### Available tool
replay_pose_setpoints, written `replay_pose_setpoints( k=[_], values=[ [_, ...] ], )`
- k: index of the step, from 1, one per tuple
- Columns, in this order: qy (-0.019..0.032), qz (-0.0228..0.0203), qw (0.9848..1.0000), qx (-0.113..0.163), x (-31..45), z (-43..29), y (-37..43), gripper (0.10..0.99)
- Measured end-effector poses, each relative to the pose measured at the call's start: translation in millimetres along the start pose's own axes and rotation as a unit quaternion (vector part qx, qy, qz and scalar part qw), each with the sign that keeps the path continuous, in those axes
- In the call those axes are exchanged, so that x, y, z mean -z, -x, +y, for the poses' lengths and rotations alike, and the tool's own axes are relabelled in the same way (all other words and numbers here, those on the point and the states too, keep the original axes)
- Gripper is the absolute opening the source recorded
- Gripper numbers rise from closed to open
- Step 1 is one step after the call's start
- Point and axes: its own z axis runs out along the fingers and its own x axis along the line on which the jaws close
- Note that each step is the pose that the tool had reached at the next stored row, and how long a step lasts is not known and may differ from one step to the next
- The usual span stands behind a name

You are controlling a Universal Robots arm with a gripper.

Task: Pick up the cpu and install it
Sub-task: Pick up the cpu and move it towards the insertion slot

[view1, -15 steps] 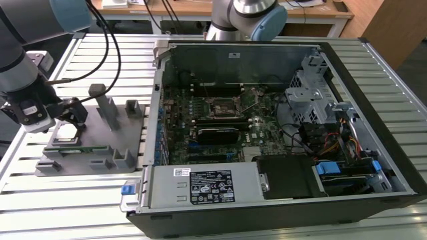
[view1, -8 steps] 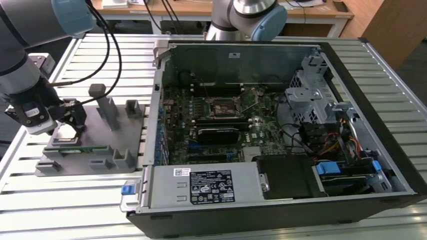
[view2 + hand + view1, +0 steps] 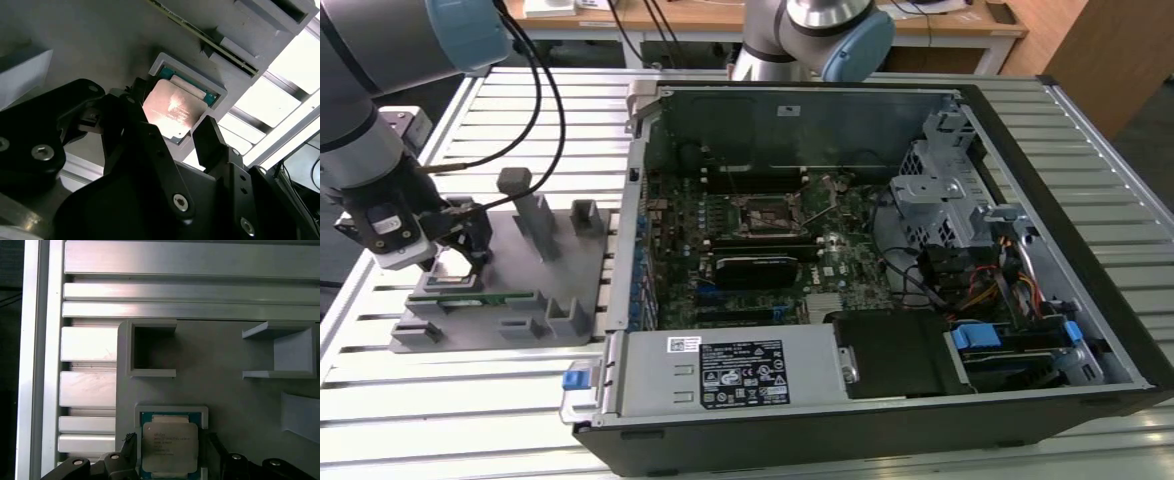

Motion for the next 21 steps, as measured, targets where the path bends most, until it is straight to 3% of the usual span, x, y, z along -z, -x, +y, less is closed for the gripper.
replay_pose_setpoints(
  k=[6,7,21],
  values=[
    [0.0,0.0,1.0,0.0,0.0,0.0,0.0,0.639],
    [0.0,0.0,1.0,0.0,0.0,0.0,0.0,0.573],
    [0.0001,-0.0001,1.0,0.0,1.5,0.1,0.1,0.533]
  ],
)
